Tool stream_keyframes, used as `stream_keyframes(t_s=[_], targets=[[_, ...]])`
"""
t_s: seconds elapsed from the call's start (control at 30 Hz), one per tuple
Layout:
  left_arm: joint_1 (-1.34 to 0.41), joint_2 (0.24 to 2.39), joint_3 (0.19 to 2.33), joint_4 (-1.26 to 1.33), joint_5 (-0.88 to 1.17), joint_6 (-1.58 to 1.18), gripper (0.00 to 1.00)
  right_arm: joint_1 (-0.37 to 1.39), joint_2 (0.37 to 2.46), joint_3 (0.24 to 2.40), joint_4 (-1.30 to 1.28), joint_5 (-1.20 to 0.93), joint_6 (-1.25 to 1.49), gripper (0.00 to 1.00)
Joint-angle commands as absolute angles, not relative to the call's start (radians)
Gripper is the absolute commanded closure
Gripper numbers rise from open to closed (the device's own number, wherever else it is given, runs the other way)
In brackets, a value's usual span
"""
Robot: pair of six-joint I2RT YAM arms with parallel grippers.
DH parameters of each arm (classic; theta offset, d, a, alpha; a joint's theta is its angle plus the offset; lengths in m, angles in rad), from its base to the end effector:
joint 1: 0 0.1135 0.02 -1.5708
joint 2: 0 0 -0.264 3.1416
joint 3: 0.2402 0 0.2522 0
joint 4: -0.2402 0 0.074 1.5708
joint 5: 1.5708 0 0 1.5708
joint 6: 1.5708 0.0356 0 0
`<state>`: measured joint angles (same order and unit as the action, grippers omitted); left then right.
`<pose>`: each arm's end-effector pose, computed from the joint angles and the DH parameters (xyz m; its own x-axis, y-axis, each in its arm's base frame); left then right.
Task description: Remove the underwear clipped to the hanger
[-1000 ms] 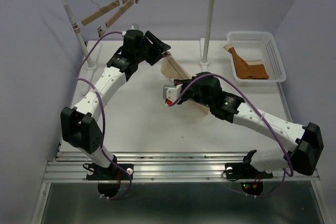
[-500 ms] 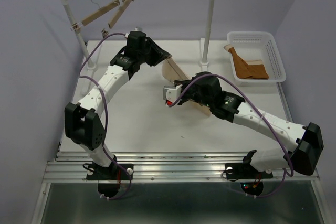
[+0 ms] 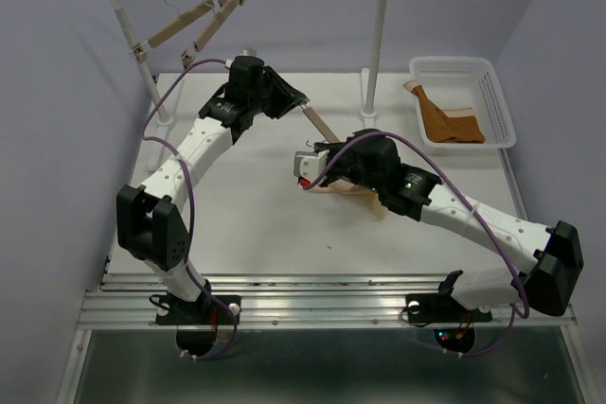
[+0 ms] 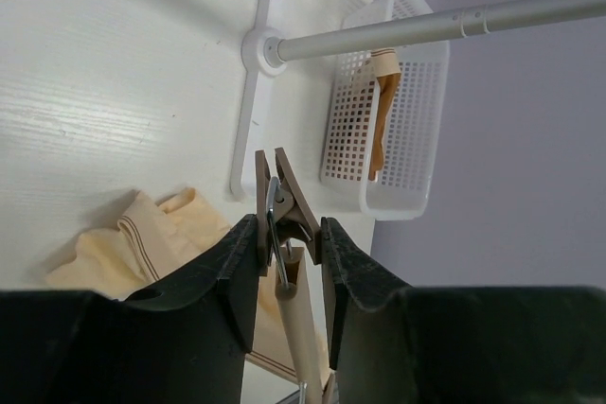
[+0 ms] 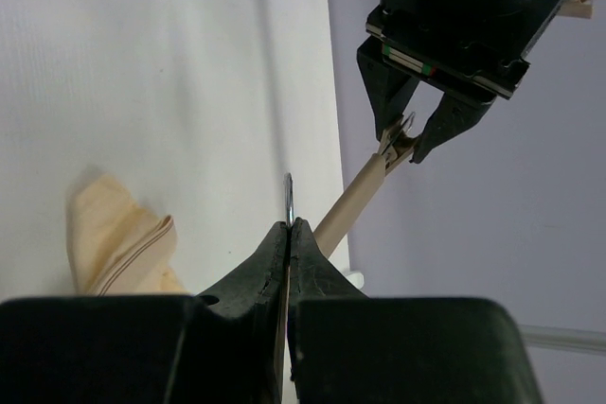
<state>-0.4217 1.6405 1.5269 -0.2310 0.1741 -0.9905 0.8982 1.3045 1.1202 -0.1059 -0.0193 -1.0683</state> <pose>0.3544 -0.1658 0.3719 -0.6305 -0.6199 -0.4671 0.0448 0.5717 -0.8192 0.1909 0.2408 0.3509 0.6096 -0.6410 -0.4663 -0.5384 0.0969 -0.8371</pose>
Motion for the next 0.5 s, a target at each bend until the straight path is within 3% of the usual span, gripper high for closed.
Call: stream_keyframes(t_s=[0.0, 0.03, 0.1, 0.13, 0.17, 0.2, 0.47], targets=[[-0.42, 1.588, 1.565, -0.196, 0.175, -0.963, 0.88, 0.91, 1.307, 1.196, 0.061, 0.066, -0.99, 0.99], [-0.42, 1.588, 1.566, -0.193, 0.193, -0.956, 0.68, 0.91, 1.307, 1.203, 0.077, 0.077, -0.979, 0.99], [-0.42, 1.58, 1.549, -0.175, 0.213, -0.956, 0.49, 0.91, 1.313, 1.218, 0.081, 0.106, -0.933, 0.99], [-0.42, 1.572, 1.542, -0.146, 0.23, -0.953, 0.34, 0.91, 1.316, 1.236, 0.081, 0.118, -0.914, 0.99], [-0.42, 1.559, 1.533, -0.135, 0.233, -0.951, 0.07, 0.91, 1.318, 1.244, 0.083, 0.132, -0.896, 0.99], [-0.42, 1.549, 1.52, -0.129, 0.232, -0.948, 0.01, 0.91, 1.324, 1.255, 0.083, 0.164, -0.852, 0.99], [-0.419, 1.434, 1.451, -0.098, 0.158, -0.92, 0.01, 0.91, 1.327, 1.322, 0.083, 0.271, -0.626, 0.99]])
